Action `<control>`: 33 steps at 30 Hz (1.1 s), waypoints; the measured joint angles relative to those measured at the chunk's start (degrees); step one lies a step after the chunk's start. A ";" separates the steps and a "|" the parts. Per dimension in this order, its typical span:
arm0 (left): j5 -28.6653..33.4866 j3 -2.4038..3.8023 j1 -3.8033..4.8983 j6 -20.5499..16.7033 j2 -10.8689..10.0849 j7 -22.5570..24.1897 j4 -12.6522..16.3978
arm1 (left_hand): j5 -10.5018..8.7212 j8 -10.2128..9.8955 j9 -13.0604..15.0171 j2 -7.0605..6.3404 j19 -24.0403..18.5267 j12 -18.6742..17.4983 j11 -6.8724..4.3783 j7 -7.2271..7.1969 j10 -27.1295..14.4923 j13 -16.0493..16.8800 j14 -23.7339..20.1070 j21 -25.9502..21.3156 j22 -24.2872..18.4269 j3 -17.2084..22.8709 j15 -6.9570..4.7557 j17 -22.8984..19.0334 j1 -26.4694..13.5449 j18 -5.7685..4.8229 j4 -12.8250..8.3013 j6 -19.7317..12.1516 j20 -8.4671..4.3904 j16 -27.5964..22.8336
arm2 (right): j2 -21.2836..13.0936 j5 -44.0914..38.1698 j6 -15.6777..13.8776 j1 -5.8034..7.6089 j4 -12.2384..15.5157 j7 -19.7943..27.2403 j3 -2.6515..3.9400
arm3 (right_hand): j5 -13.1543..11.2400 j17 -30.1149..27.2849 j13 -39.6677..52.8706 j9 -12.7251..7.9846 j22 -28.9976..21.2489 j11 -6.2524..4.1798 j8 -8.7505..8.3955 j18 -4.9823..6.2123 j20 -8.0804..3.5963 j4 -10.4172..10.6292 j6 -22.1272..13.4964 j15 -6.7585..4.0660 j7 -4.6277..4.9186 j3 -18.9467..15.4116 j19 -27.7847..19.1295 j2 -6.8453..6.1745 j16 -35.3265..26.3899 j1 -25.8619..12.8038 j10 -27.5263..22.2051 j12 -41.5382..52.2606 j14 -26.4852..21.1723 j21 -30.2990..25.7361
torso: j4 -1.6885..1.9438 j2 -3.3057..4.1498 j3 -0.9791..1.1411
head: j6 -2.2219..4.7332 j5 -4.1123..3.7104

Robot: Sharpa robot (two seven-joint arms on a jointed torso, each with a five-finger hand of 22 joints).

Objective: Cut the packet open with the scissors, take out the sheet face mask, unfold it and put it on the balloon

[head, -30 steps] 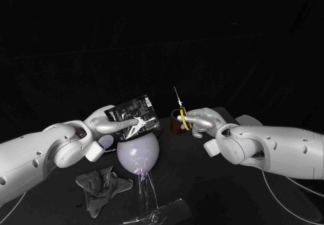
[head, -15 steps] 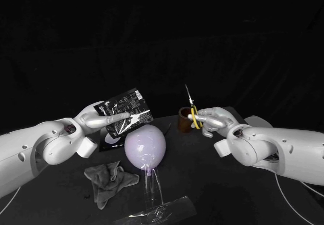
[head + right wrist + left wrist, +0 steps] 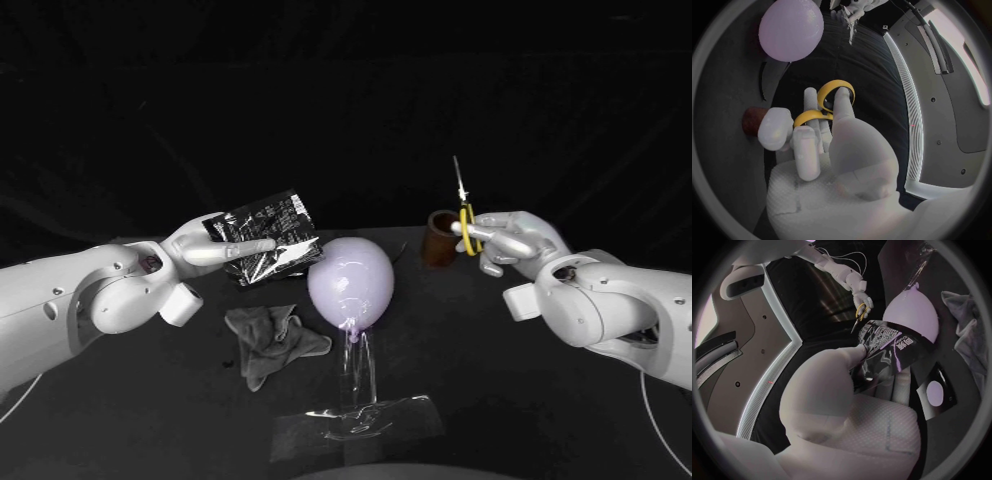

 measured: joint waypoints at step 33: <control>-21.46 -5.91 -3.37 -0.54 -3.52 -8.31 -3.47 | 0.15 -1.94 7.50 -2.64 -2.17 0.00 0.51 0.14 -1.35 -0.12 -1.06 0.72 0.53 -0.97 0.39 0.53 -0.24 -0.02 0.67 0.13 0.53 -0.84 | 2.37 -0.49 -0.04 -0.04 -0.50 0.39 0.02 | 0.00 0.03 0.21 0.44 0.18 -0.01 0.00 0.46 0.01 0.00 0.01 0.07 0.01 0.00 -0.01 0.00 0.02 0.00 -0.01 0.22 0.01 0.22 | 0.54 -0.57 -0.40 | -4.24 6.60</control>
